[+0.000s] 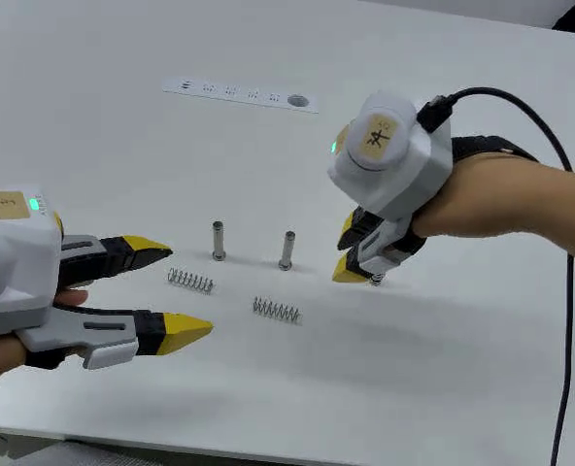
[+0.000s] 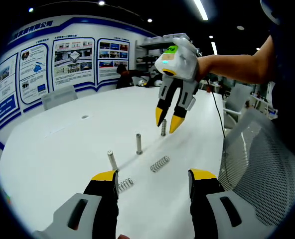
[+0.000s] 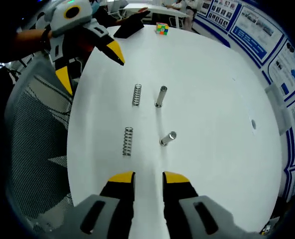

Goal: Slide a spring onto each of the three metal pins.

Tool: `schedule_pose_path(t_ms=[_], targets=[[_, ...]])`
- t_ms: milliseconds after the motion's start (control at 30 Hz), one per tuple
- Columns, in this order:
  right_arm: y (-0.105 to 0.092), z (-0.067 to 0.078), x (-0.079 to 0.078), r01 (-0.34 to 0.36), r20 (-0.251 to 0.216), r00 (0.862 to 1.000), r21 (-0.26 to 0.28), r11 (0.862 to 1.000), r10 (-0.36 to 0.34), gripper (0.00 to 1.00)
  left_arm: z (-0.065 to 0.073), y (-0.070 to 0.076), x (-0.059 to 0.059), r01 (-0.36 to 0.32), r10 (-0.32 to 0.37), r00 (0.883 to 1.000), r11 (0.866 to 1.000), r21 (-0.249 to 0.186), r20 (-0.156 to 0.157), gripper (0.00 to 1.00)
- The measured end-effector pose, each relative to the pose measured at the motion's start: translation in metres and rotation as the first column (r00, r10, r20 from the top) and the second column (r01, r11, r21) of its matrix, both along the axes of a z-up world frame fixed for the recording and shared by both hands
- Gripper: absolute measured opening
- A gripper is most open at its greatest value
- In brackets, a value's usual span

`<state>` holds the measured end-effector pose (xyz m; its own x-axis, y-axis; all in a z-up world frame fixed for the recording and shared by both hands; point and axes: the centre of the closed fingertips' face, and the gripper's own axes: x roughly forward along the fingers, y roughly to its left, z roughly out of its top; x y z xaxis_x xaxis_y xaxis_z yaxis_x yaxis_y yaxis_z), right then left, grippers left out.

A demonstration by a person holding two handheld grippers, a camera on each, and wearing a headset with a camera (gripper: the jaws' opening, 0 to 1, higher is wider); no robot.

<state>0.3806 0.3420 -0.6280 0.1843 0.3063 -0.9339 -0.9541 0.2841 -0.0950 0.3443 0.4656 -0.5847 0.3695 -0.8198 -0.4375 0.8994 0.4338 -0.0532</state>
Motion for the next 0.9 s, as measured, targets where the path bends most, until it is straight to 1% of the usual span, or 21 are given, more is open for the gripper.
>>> schedule_pose_path(t_ms=[233,367,500,767,900], targets=[[0.021,-0.023,-0.016,-0.018,-0.048,0.999,0.014,1.0,0.018,0.19,0.0,0.0,0.0,-0.001,0.001,1.0,1.0,-0.001,-0.001,0.58],[0.029,-0.032,-0.018,-0.023,-0.067,0.997,0.016,1.0,0.024,0.18,-0.001,-0.001,-0.001,0.002,-0.002,1.0,1.0,0.003,-0.003,0.58],[0.033,-0.041,-0.012,-0.009,-0.075,0.997,0.019,1.0,0.01,0.17,-0.001,-0.002,-0.002,0.007,-0.007,1.0,1.0,0.004,-0.003,0.58],[0.037,-0.054,-0.015,0.006,-0.103,0.995,0.016,1.0,-0.004,0.15,-0.001,-0.003,-0.002,0.01,-0.01,1.0,1.0,0.005,-0.004,0.58],[0.038,-0.058,-0.015,0.008,-0.106,0.994,0.014,1.0,-0.007,0.14,-0.002,-0.003,-0.004,0.013,-0.013,1.0,1.0,0.007,-0.007,0.57]])
